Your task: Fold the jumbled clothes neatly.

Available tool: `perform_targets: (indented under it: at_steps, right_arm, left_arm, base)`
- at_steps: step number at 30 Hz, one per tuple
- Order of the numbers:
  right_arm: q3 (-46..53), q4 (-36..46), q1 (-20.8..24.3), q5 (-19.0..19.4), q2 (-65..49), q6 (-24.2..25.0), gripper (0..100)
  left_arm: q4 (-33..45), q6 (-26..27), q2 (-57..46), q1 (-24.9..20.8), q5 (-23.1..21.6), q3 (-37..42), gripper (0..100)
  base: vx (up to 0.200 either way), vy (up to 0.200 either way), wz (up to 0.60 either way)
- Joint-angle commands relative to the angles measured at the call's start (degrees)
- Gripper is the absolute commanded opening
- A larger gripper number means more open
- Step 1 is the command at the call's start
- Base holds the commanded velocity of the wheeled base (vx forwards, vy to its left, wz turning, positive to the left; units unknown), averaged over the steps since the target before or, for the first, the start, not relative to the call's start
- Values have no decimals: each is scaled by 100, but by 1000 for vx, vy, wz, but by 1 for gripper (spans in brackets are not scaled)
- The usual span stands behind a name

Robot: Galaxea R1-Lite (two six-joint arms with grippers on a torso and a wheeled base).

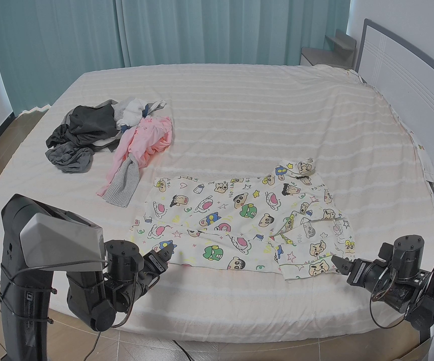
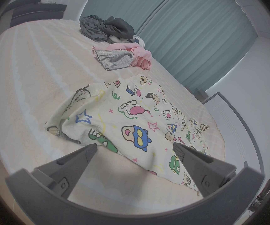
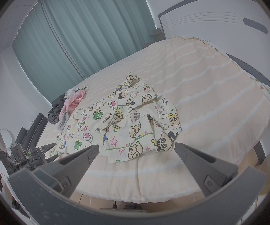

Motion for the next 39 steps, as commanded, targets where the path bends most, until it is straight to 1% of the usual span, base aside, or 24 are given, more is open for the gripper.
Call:
perform_targets:
  at_steps: [1,4,7,12,15,19,22,23,26,30,33,35,39]
  right_arm:
    - [101,-2,4,1,44,3,100]
    - [101,-2,4,-8,96,3,100]
    - [101,-2,4,-8,105,3,100]
    - [101,-2,4,-16,96,-5,100]
    - [101,-2,4,-16,96,-5,100]
    - [101,7,4,1,88,21,100]
    - [101,51,4,1,114,82,100]
    - [101,60,4,10,184,293,100]
    - [101,77,4,10,334,522,100]
    - [101,156,-58,10,712,698,100]
    - [101,86,-66,1,975,742,100]
    - [57,95,-66,1,1081,724,100]
    - [-48,69,-31,-25,1406,750,100]
  left_arm:
    - [-32,50,162,-30,91,-40,100]
    - [-41,85,241,-56,223,-75,100]
    - [-50,270,338,-65,320,-181,100]
    - [-173,296,496,-65,548,-339,100]
    - [-357,445,734,-30,891,-585,100]
    - [-436,595,857,49,1032,-682,100]
    - [-454,604,865,102,1032,-752,100]
    - [-454,604,883,155,1049,-857,0]
    - [-471,604,936,181,1067,-954,0]
    - [-471,604,944,181,1137,-936,0]
    - [-471,586,936,181,1181,-910,0]
    - [-471,577,936,181,1445,-892,0]
    - [-471,568,909,190,1664,-884,0]
  base:
    - [0,0,0]
    - [0,0,0]
    - [0,0,0]
    - [0,0,0]
    - [0,0,0]
    - [0,0,0]
    - [0,0,0]
    - [0,0,0]
    - [0,0,0]
    - [0,0,0]
    - [0,0,0]
    - [0,0,0]
    - [0,0,0]
